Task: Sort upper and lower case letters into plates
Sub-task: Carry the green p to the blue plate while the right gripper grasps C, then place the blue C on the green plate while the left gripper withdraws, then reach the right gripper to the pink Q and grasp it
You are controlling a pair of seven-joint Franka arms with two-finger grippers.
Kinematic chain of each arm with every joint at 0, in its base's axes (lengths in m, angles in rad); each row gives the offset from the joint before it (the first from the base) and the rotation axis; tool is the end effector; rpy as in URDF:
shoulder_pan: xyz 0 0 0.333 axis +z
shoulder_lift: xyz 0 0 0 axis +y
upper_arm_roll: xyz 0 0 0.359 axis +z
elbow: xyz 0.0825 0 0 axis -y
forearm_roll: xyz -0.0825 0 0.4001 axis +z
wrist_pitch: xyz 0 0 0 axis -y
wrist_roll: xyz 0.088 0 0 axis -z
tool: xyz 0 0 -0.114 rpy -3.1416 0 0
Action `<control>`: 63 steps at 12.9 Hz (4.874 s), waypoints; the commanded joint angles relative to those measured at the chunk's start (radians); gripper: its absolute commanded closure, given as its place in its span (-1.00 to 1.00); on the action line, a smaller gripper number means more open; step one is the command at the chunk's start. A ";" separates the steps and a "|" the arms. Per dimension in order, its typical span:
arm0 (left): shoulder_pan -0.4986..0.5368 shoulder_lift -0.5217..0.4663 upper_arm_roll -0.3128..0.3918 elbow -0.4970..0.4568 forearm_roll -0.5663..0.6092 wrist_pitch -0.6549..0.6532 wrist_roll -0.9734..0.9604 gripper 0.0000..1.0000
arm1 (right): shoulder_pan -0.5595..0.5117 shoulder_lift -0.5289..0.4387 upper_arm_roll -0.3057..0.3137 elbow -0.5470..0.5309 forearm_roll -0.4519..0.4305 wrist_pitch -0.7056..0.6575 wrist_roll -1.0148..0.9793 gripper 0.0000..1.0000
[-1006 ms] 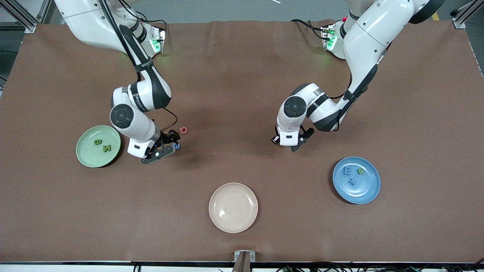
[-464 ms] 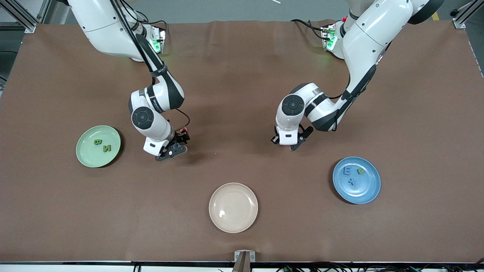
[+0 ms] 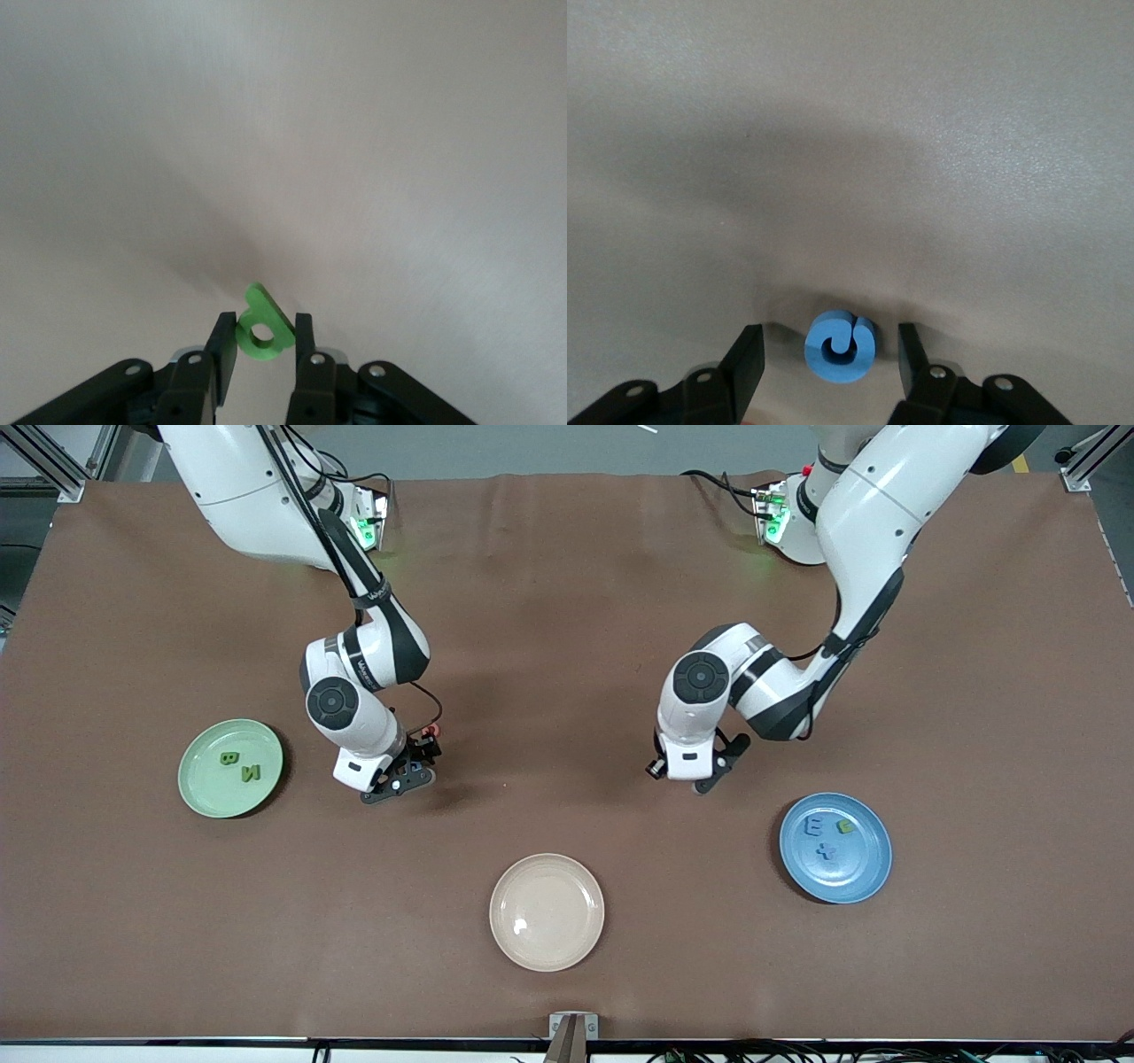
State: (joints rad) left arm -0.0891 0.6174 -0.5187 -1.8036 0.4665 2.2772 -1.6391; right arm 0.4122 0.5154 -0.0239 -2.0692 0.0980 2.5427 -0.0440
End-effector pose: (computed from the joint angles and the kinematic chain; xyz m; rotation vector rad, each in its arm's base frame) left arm 0.5841 -0.3501 0.2519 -2.8503 -1.1905 -0.0515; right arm 0.5680 0.2317 0.1912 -3.0584 -0.5456 0.0743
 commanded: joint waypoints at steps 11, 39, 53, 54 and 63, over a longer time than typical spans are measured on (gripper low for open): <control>0.446 0.039 0.002 0.095 0.034 -0.070 0.645 0.76 | -0.007 -0.059 -0.008 -0.002 0.016 -0.057 0.006 0.61; 0.224 -0.623 0.314 0.268 -0.414 -0.746 1.556 -1.00 | -0.362 -0.121 -0.222 -0.143 -0.009 -0.110 -0.543 0.47; 0.169 -0.674 0.385 0.227 -0.417 -0.746 1.602 -1.00 | -0.160 -0.296 -0.215 -0.077 0.020 -0.415 -0.291 -0.99; 0.166 -0.673 0.384 0.227 -0.419 -0.746 1.602 -1.00 | -0.112 -0.304 -0.215 -0.086 0.058 -0.417 -0.230 -0.99; 0.167 -0.662 0.384 0.222 -0.468 -0.746 1.601 -1.00 | 0.230 -0.268 -0.217 -0.129 0.098 -0.219 0.294 -0.99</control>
State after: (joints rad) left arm 0.0789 -0.0403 -0.1385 -1.5759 0.0151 1.5302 -0.0559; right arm 0.6025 0.2455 -0.2301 -2.1521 0.1782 2.2519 0.1851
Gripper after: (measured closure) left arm 0.000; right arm 0.000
